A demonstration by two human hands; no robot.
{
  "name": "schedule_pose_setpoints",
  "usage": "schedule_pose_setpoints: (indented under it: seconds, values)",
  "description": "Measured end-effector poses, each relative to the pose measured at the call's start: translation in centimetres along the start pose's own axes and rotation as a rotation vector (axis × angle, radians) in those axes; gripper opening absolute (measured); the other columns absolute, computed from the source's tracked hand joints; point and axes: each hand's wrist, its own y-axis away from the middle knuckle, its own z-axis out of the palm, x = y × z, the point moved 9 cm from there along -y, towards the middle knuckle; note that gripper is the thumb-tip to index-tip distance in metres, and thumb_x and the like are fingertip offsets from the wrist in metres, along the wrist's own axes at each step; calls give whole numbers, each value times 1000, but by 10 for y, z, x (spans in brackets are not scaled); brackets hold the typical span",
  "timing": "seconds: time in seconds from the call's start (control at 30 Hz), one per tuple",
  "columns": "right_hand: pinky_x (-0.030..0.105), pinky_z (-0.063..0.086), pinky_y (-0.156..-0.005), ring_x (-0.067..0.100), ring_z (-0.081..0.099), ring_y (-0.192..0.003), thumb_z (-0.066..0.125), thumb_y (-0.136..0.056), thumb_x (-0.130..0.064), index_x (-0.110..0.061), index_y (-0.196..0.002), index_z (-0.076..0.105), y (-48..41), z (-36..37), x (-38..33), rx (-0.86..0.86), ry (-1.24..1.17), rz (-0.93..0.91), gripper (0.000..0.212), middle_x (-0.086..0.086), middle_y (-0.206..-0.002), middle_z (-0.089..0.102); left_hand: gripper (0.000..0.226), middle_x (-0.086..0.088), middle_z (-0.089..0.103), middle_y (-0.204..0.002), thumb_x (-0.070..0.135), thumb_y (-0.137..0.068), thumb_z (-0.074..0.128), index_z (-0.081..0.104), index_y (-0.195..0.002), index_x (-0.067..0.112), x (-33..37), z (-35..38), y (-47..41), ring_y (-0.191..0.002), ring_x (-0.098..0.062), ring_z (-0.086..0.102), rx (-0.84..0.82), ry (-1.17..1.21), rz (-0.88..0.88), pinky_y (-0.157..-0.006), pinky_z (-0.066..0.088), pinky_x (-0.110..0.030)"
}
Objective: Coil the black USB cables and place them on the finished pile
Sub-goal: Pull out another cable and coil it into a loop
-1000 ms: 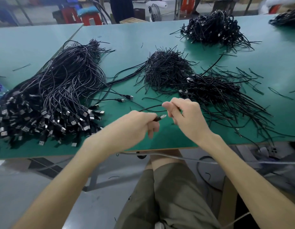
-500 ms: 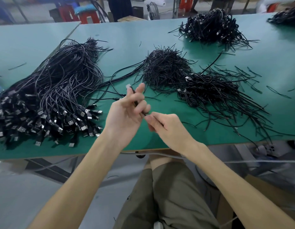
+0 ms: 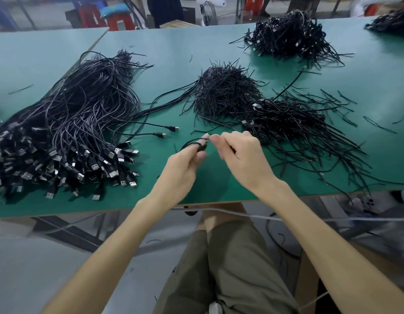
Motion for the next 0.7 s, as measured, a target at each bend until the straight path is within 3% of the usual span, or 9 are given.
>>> schedule_pose_setpoints:
  seconds: [0.07,0.13,0.2,0.3,0.37,0.47,0.57,0.63,0.7]
  values:
    - [29,36,-75,12,40,-54,45,-107,-25,-15,-66,46,2,1,-11,18,-75,-13,42,-3,-58,49,26,5,67,-125,16,-109,43,69,-112,17,0,10,-4,-117,-8,61,-24,446,-92,-108,42,-25]
    - [21,32,-74,7,38,-54,46,-107,-22,-15,-67,47,6,6,-20,17,-127,-24,41,-8,-59,45,29,-1,62,-141,19,-109,39,65,-115,9,2,18,-7,-137,-17,53,-61,843,-154,-117,39,-34]
    - [22,31,-71,8,40,-54,45,-107,-23,-11,-66,48,8,6,-23,35,-203,6,43,-8,-58,46,37,-10,62,-141,22,-110,35,59,-129,0,3,17,-10,-137,-25,53,-63,985,-177,-114,42,-35]
    - [22,31,-68,11,41,-54,44,-107,-24,-11,-64,49,7,-3,-21,81,-295,45,45,-10,-58,46,42,-14,67,-133,23,-111,31,58,-131,-2,1,12,-10,-128,-26,61,-22,1079,-231,-104,49,-33]
    - [30,33,-68,13,40,-54,45,-107,-23,-13,-65,47,8,-1,-29,45,-226,-9,43,-11,-58,43,43,-12,68,-132,25,-112,27,57,-130,0,-1,10,-10,-127,-24,62,1,1154,-270,-103,49,-33]
    - [39,35,-68,25,40,-58,48,-105,-24,-11,-68,51,17,15,-40,-57,-37,-106,39,3,-62,50,46,-7,66,-135,29,-112,23,53,-135,3,9,15,-8,-131,-22,59,-43,1270,-279,-105,49,-34]
    - [40,36,-70,30,42,-60,43,-106,-31,-15,-71,47,23,33,-32,-159,14,-82,39,9,-64,53,36,5,74,-101,28,-111,30,59,-121,8,19,14,-7,-97,-15,72,-91,1420,-343,-92,55,-30]
    - [41,40,-76,29,47,-62,37,-108,-37,-17,-72,46,25,39,-24,-238,43,-74,42,7,-64,52,28,10,52,-70,23,-110,35,59,-103,12,18,-4,-9,-60,-8,52,-50,1577,-347,-74,51,-24]
    - [46,43,-76,30,49,-61,38,-106,-36,-11,-73,53,25,33,-7,-251,142,-77,44,10,-63,53,38,11,31,-60,27,-110,34,59,-84,16,17,-25,-11,-51,-7,26,-40,1553,-309,-57,33,-20]
